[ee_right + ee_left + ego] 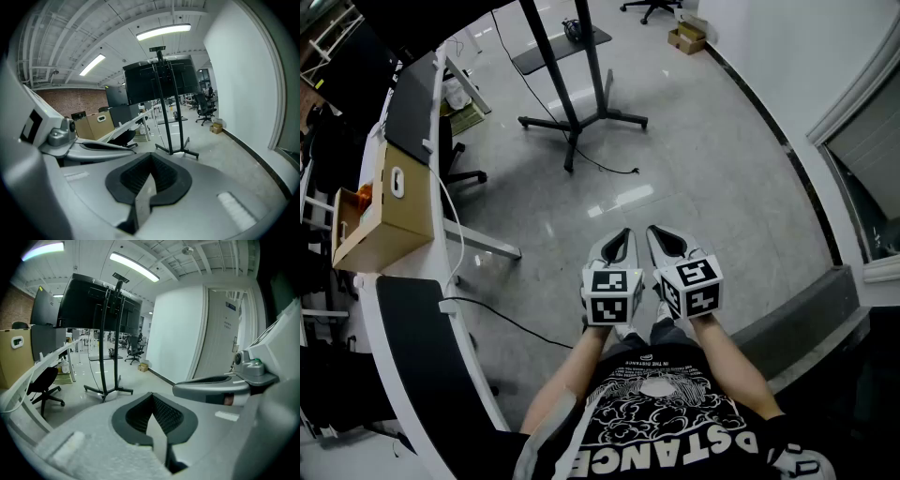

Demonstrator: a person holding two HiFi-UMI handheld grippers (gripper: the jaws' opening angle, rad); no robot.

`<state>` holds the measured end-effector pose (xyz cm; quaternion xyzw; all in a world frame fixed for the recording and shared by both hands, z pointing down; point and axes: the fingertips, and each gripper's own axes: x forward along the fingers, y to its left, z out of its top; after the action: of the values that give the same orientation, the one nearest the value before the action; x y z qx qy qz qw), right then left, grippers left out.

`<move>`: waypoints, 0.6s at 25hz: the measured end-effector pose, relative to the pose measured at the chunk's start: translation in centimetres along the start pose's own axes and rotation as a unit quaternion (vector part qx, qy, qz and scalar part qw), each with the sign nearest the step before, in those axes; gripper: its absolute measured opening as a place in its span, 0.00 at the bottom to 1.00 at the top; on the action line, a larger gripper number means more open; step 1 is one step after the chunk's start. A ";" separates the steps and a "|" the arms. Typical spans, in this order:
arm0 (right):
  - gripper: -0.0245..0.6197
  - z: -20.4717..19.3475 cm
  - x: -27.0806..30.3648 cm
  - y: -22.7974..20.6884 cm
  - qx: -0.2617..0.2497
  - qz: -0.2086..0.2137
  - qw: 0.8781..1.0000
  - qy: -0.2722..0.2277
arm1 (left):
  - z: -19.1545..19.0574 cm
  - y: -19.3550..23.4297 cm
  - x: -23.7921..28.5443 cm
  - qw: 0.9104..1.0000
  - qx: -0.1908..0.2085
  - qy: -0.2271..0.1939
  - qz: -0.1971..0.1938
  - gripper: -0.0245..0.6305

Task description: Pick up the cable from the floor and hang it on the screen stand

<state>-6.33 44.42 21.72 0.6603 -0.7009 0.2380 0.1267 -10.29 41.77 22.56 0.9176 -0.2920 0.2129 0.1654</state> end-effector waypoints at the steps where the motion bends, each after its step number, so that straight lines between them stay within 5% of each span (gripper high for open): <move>1: 0.05 0.0 0.2 0.3 0.000 -0.001 1.000 0.000 | -0.1 0.4 -0.2 1.000 -0.002 0.001 -0.001 0.03; 15: 0.05 1.1 4.9 2.5 -0.021 0.003 1.000 0.000 | 0.0 5.8 0.4 1.000 -0.013 0.000 0.003 0.03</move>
<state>-9.15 39.65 22.77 0.6557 -0.7074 0.2238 0.1399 -13.50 37.12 23.78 0.9147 -0.2974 0.2092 0.1764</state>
